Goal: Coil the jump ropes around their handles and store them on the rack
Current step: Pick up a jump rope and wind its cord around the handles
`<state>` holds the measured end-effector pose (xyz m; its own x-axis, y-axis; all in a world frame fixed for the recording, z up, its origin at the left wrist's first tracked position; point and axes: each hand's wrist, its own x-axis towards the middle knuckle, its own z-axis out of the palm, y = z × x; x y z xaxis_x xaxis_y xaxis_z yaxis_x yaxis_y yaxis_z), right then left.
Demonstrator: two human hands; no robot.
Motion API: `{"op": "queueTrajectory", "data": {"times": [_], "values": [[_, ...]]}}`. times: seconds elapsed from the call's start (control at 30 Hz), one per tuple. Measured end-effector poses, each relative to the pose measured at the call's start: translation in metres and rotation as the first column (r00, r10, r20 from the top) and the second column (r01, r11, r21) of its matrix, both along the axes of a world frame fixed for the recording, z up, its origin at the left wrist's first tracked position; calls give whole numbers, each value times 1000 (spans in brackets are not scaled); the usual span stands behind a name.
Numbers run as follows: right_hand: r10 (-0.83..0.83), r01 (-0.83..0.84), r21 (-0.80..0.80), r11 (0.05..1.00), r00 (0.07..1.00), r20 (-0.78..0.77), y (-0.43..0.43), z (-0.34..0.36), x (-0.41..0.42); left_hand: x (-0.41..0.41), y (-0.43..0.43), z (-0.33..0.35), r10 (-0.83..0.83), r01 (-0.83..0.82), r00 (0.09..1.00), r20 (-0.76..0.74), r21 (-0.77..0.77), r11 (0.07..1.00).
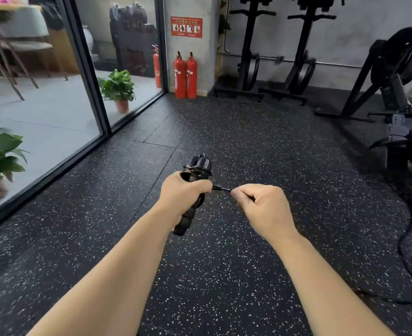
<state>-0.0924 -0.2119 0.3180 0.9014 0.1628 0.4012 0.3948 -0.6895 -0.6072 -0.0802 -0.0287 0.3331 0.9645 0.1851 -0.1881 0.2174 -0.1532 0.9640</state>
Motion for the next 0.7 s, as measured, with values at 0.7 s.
{"op": "queueTrajectory", "data": {"times": [0.7], "values": [[160,13,-496,868,939,305,33,13,-16,1,-11,-16,-163,185,978,-131,905,384]]}}
